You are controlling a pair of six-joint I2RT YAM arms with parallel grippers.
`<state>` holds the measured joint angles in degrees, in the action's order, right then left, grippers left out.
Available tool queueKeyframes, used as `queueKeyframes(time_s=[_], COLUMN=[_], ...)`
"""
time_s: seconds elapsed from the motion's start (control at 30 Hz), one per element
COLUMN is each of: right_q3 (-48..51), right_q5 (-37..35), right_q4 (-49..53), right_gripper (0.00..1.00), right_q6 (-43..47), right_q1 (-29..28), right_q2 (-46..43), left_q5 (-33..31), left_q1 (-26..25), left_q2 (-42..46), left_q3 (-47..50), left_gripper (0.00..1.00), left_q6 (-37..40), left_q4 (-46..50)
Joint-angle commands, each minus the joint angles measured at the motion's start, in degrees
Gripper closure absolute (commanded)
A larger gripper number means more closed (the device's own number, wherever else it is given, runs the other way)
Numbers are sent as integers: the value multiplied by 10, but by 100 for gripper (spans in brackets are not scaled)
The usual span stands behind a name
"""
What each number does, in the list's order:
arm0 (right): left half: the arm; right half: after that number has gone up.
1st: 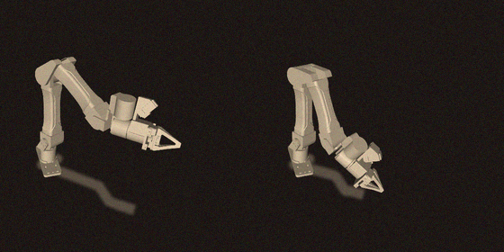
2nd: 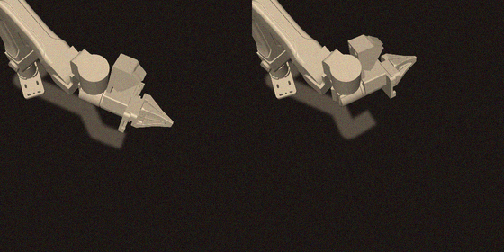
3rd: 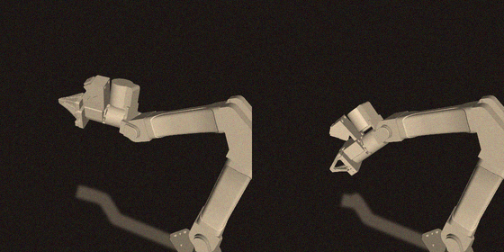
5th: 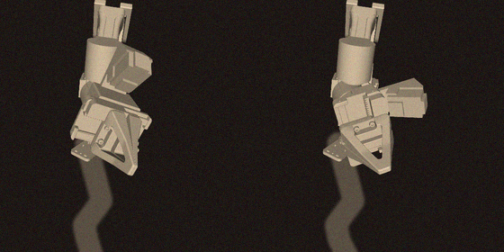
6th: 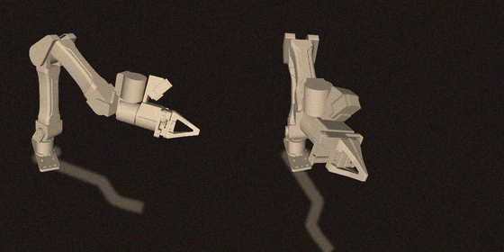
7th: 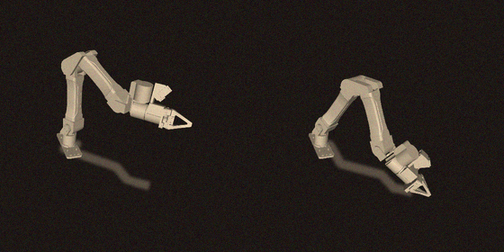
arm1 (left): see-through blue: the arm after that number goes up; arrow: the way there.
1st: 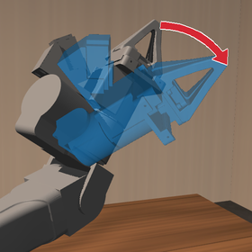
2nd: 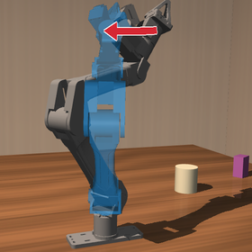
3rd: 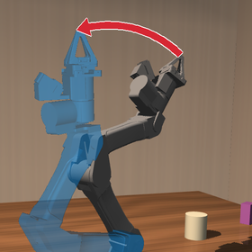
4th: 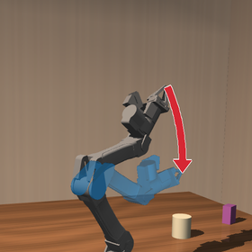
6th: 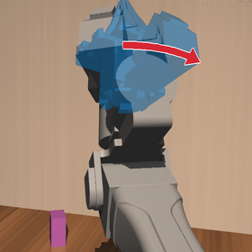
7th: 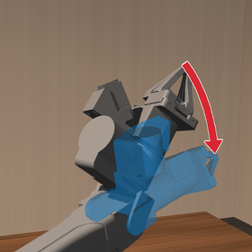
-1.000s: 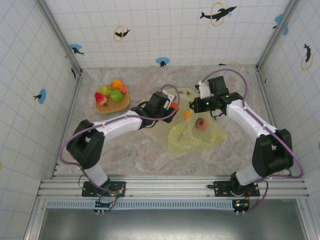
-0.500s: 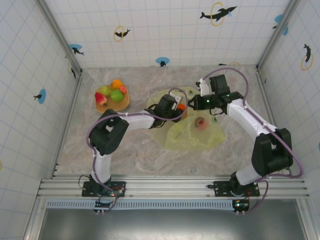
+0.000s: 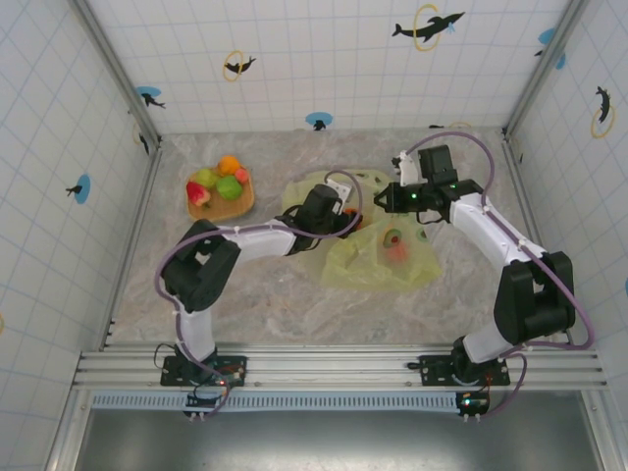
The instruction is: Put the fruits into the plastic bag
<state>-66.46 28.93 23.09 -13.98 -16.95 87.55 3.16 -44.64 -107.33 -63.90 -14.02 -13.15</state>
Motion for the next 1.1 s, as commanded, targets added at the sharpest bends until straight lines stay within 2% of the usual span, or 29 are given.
queueKeyframes(time_s=[0.0,0.13,0.27,0.63,0.73,0.83,0.93,1.07], right_q3=[9,13,17,36,41,56,71,80], right_q5=[-24,-27,-29,-28,-29,-18,-10,-15], right_q4=[16,14,7,1,-6,-34,-67,-95], right_gripper=[100,100,100,100,100,100,100,100], right_q6=[27,29,25,39,34,12,-14,-37], right_q1=[0,-2,-2,-3,-4,-8,-18,-31], right_q2=[2,0,2,-5,-11,-18,-26,-34], left_q5=[28,75,97,9,23,67,108,118], left_q1=[1,2,3,3,4,11,32,96], left_q2=[70,130,180,294,316,338,364,410], left_q3=[36,68,91,107,105,98,89,85], left_gripper=[27,28,28,29,28,28,27,26], left_q6=[-31,-35,-38,-31,-21,-19,-21,-44], left_q4=[13,47,82,164,183,202,221,243])
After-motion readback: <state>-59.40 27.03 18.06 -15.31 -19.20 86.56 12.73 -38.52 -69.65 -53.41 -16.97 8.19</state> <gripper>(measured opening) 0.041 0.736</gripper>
